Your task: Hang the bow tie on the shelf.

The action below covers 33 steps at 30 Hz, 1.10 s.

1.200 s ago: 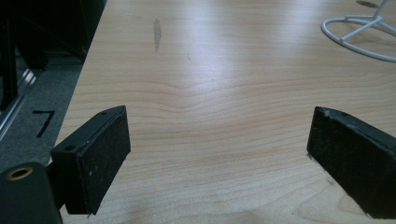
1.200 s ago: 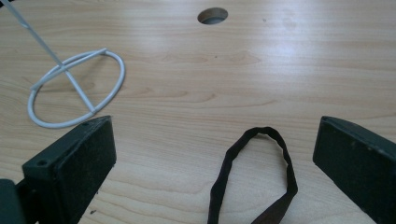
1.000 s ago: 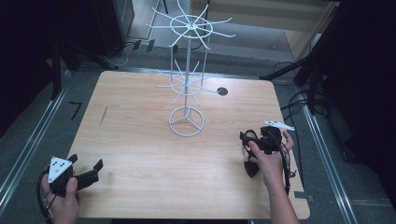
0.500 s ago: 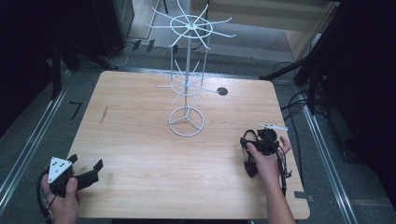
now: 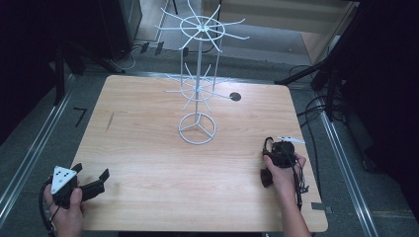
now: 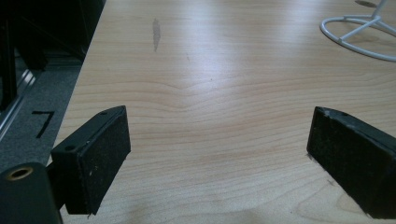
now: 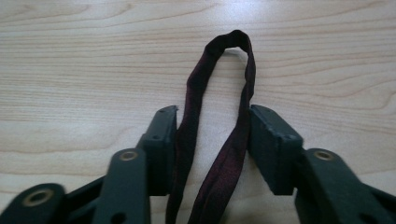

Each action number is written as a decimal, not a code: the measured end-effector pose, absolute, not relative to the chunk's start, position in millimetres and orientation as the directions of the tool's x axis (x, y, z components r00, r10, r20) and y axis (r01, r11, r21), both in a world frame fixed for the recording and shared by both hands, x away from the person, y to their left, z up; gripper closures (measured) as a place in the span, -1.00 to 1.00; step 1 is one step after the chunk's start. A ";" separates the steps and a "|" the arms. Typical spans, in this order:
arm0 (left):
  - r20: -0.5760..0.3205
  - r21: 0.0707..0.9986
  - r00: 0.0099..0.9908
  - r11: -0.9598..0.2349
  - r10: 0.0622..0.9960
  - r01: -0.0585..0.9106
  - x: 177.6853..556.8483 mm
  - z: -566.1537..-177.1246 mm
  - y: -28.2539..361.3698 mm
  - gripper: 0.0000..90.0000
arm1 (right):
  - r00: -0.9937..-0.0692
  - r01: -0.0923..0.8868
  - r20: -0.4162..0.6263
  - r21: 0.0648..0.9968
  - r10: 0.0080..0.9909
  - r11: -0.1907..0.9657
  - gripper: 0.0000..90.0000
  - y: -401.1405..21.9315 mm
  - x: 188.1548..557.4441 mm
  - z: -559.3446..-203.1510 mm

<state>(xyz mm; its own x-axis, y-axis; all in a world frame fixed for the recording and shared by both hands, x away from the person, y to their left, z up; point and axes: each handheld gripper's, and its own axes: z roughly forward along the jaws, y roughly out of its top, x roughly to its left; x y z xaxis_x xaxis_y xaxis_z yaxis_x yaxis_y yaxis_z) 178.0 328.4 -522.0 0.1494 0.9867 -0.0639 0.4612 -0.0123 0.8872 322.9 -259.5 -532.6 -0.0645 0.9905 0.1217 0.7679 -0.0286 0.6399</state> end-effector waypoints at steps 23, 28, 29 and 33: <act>-0.063 0.888 0.154 -0.015 0.986 0.460 177.8 -521.9 328.1 -0.85 | -0.197 0.606 0.201 0.794 0.959 -0.042 1.00 -259.4 297.9 -524.7; -0.063 0.887 0.156 -0.016 0.986 0.461 177.8 -521.8 328.0 -0.85 | -0.239 0.563 0.222 0.825 0.945 -0.052 1.00 -255.7 292.3 -512.9; -0.063 0.887 0.155 -0.016 0.986 0.462 177.7 -521.8 328.1 -0.85 | -0.251 0.551 0.223 0.833 0.942 -0.051 1.00 -254.6 291.7 -510.3; -0.063 0.887 0.155 -0.016 0.986 0.461 177.8 -521.8 328.1 -0.85 | -0.285 0.516 0.222 0.855 0.933 -0.046 1.00 -250.1 288.5 -497.1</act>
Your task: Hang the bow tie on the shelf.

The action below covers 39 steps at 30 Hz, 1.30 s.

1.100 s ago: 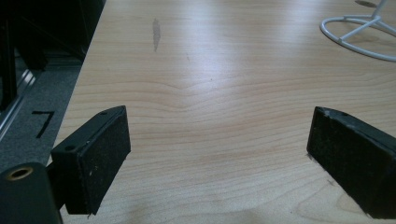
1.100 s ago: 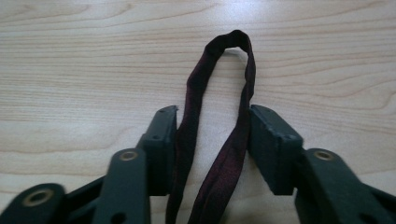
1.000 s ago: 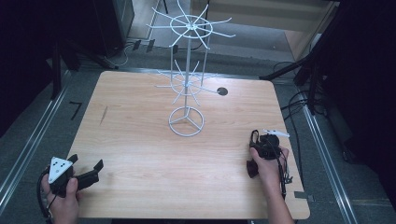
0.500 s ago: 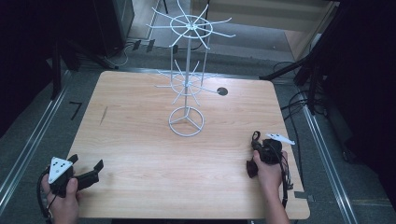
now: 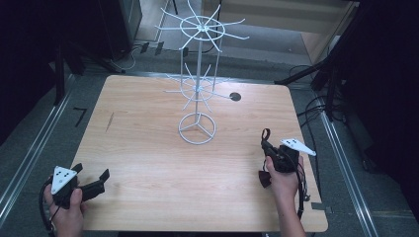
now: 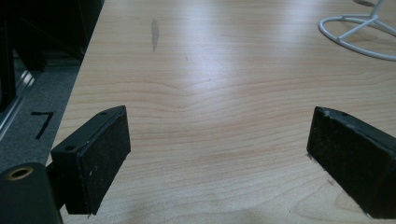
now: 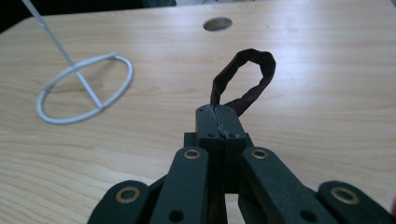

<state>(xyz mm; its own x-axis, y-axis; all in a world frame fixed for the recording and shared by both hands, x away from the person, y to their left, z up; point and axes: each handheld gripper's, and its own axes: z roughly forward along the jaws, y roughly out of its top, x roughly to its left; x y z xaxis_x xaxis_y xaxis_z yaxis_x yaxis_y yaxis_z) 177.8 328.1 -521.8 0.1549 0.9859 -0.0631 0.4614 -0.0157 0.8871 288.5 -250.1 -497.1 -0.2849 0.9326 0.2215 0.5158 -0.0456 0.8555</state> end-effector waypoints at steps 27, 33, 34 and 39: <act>-0.068 0.886 0.157 -0.013 0.985 0.463 178.1 -521.9 328.8 -0.86 | -0.479 0.344 0.163 0.939 0.863 0.013 1.00 -196.3 273.2 -436.3; -0.067 0.887 0.156 -0.013 0.986 0.462 178.3 -521.9 328.6 -0.85 | -0.504 0.318 0.150 0.948 0.850 0.022 1.00 -184.0 270.3 -425.3; -0.066 0.887 0.156 -0.014 0.985 0.461 178.2 -521.9 328.7 -0.85 | -0.508 0.315 0.150 0.949 0.848 0.020 1.00 -182.0 270.2 -424.3; -0.067 0.888 0.156 -0.012 0.985 0.459 178.0 -521.9 329.1 -0.85 | -0.536 0.299 0.151 0.954 0.830 0.020 1.00 -167.2 269.2 -417.0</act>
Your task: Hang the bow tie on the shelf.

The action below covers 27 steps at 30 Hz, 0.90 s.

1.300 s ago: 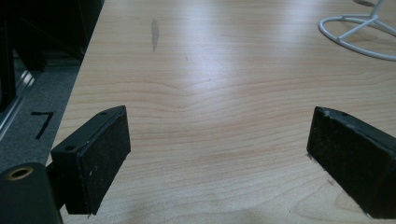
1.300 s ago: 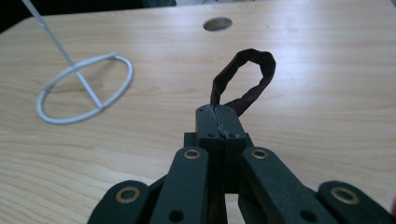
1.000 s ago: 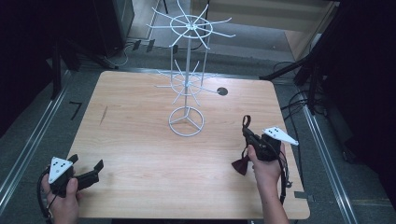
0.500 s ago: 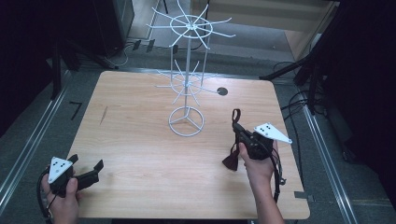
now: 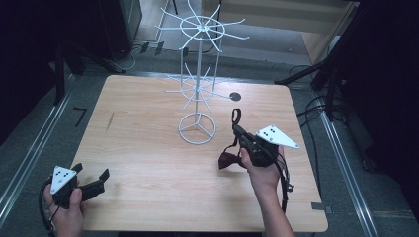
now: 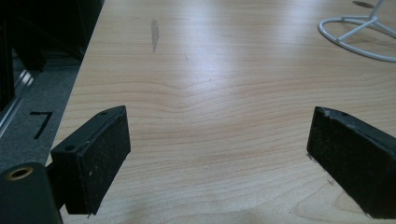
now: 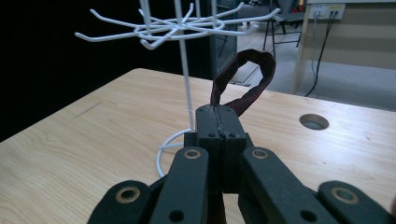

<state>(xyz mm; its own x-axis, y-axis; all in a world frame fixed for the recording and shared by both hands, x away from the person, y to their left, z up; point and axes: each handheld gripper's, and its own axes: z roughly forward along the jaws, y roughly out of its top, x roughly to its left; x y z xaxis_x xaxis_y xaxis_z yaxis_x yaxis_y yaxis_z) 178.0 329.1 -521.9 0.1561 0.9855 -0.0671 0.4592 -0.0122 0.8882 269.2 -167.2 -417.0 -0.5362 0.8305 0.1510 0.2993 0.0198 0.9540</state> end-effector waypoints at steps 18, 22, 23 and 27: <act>-0.078 0.889 0.154 -0.002 0.985 0.459 178.2 -522.0 329.3 -0.86 | -0.608 0.242 0.138 0.970 0.782 0.017 1.00 -131.8 260.9 -393.0; -0.078 0.889 0.153 -0.001 0.985 0.459 178.2 -522.0 329.4 -0.86 | -0.623 0.239 0.132 0.971 0.771 0.026 1.00 -124.1 260.3 -391.0; -0.078 0.889 0.152 0.000 0.985 0.458 178.3 -522.1 329.3 -0.86 | -0.625 0.242 0.133 0.970 0.769 0.029 1.00 -122.2 260.4 -390.9; -0.079 0.889 0.152 0.001 0.985 0.458 178.3 -522.1 329.4 -0.86 | -0.628 0.249 0.130 0.968 0.767 0.041 1.00 -116.3 263.1 -392.7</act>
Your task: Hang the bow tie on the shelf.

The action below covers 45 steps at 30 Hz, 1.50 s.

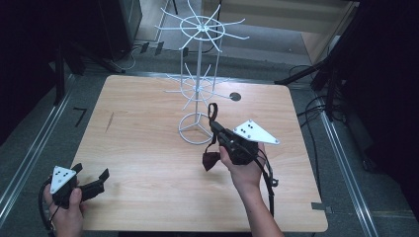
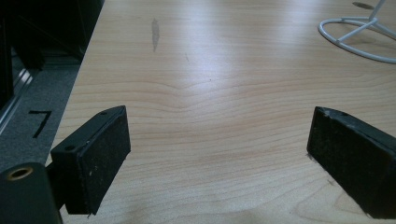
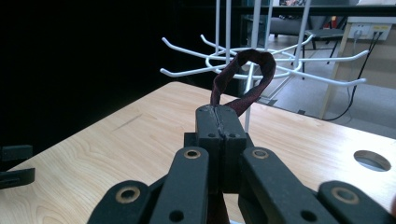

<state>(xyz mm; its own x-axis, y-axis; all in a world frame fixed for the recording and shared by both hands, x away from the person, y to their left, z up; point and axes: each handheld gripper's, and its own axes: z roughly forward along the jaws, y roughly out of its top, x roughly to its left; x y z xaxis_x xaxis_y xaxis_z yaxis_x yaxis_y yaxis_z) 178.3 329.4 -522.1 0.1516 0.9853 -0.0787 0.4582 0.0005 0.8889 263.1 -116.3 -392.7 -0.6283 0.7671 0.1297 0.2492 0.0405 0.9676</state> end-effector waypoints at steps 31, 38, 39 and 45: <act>-0.083 0.887 0.153 0.003 0.985 0.462 178.7 -522.1 329.9 -0.86 | -0.561 0.374 0.204 0.927 0.803 0.025 1.00 -88.3 315.2 -432.0; -0.080 0.887 0.155 0.000 0.985 0.462 178.8 -522.1 329.8 -0.86 | -0.538 0.372 0.229 0.928 0.811 -0.015 1.00 -86.2 325.8 -442.2; -0.082 0.887 0.154 0.002 0.985 0.461 178.8 -522.2 329.7 -0.86 | -0.538 0.372 0.230 0.928 0.811 -0.017 1.00 -85.8 327.1 -443.5; -0.080 0.887 0.156 -0.001 0.984 0.462 178.9 -522.1 329.8 -0.85 | -0.525 0.380 0.228 0.925 0.820 -0.014 0.99 -85.4 331.2 -449.6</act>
<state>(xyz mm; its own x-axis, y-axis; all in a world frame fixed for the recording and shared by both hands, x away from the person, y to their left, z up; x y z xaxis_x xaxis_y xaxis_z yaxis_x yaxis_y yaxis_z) 178.9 329.8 -522.1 0.1564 0.9844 -0.0801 0.4620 -0.0012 0.8869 331.2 -85.4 -449.6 -0.5249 0.8202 0.2275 0.3797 -0.0136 0.9250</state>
